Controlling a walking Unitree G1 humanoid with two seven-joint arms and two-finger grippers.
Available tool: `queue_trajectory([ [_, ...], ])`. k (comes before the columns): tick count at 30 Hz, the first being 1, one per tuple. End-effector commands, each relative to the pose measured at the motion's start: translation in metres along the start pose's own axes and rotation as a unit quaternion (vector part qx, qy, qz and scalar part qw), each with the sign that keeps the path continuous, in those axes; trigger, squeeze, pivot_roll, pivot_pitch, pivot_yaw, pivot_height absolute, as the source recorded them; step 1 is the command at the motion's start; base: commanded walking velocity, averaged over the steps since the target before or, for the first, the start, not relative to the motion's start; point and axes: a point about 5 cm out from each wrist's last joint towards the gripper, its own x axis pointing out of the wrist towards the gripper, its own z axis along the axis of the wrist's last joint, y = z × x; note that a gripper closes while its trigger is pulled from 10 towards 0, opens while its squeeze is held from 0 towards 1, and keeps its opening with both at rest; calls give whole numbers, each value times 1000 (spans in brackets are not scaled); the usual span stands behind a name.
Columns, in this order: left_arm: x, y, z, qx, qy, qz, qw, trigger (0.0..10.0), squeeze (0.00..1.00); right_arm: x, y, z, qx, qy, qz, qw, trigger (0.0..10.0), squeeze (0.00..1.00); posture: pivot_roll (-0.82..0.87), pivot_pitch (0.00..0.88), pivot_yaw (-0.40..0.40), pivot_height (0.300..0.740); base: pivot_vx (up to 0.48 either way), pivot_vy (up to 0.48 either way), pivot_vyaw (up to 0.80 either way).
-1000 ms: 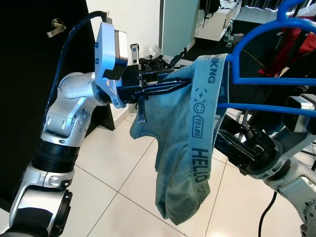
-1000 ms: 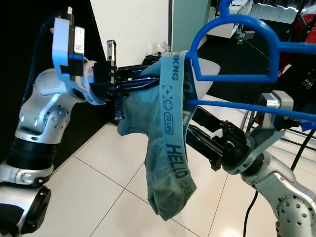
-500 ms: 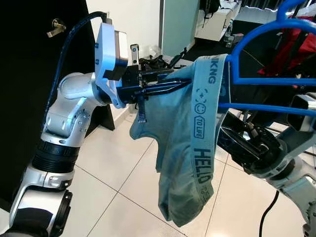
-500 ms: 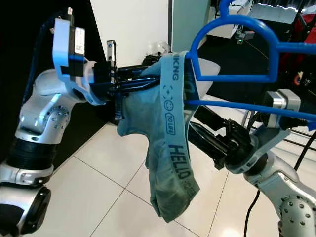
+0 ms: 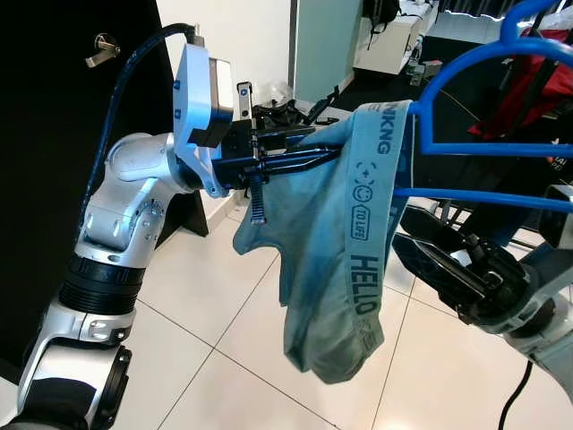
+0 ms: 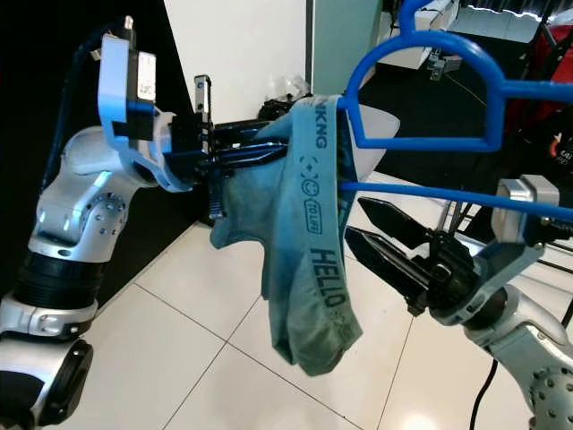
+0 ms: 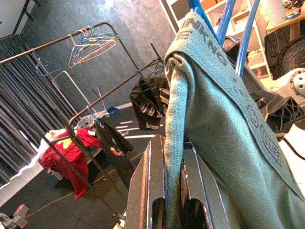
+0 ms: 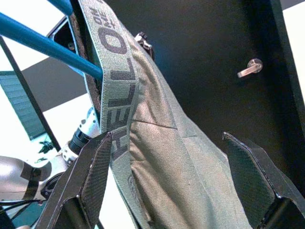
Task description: Hang hanger
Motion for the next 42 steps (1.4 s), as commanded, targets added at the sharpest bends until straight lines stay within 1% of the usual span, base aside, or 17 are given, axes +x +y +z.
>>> queue_trajectory([
  [1,-1,-1,-2,-1,-1,3,1000,10000,0,1,3,1,-1,2,6,1000,10000,0,-52,98,18,740,0,0,0],
  [6,-1,-2,-2,-3,-2,2,1000,10000,0,2,4,3,-2,-4,14,1000,10000,0,-47,98,17,740,0,0,0],
  [16,-3,-2,-2,-2,1,4,1000,10000,0,-2,6,11,-3,-18,22,1000,10000,0,-48,99,16,740,0,0,0],
  [23,-2,-2,-2,-3,-1,3,1000,10000,0,0,5,13,-6,-24,20,999,10000,0,-49,99,18,740,0,0,0],
  [24,-1,-3,-2,-4,-2,1,1000,10000,0,2,2,12,-12,-26,12,1000,10000,0,-48,98,18,740,0,0,0],
  [27,-1,-3,-2,-4,-2,1,1000,10000,0,2,2,12,-12,-26,12,1000,10000,0,-48,98,18,740,0,0,0],
  [32,2,-6,-1,-8,-7,-7,1000,10000,0,10,-9,12,-29,-33,-20,999,10000,0,-41,99,16,740,0,0,0],
  [42,3,-8,-1,-11,-10,-12,1000,10000,0,11,-13,13,-32,-34,-31,998,10000,0,-44,101,16,740,0,0,0],
])
